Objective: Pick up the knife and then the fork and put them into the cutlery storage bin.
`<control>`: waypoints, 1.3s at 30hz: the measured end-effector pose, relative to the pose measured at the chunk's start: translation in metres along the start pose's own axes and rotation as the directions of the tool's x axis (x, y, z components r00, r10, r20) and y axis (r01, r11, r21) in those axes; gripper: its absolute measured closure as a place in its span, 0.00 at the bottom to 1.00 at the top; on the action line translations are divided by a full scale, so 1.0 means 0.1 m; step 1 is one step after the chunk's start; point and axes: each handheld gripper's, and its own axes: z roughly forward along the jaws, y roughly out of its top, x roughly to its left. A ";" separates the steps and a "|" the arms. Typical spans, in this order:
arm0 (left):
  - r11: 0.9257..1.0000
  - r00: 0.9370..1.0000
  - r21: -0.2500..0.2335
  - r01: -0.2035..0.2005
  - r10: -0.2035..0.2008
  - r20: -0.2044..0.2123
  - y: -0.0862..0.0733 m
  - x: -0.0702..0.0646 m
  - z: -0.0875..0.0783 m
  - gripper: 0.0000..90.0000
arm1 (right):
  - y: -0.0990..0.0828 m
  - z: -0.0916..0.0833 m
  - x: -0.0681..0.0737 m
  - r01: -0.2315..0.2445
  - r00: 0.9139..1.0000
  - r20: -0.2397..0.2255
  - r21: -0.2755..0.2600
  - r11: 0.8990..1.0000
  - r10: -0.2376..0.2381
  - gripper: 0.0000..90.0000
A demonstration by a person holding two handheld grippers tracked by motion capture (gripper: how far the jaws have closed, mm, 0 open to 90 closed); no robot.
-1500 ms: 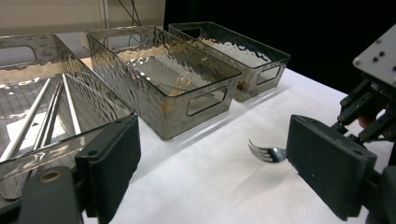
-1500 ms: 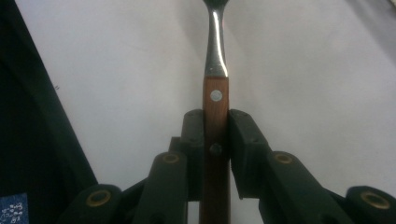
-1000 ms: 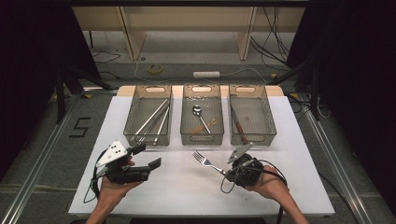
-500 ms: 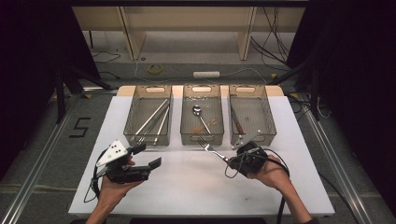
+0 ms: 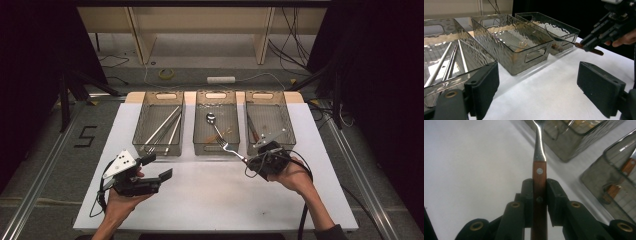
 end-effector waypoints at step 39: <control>1.000 1.000 -0.003 0.002 -0.002 0.001 0.00 0.00 0.00 0.19 | 0.50 -0.07 -0.82 -0.171 0.976 0.126 -0.060 0.984 0.177 0.86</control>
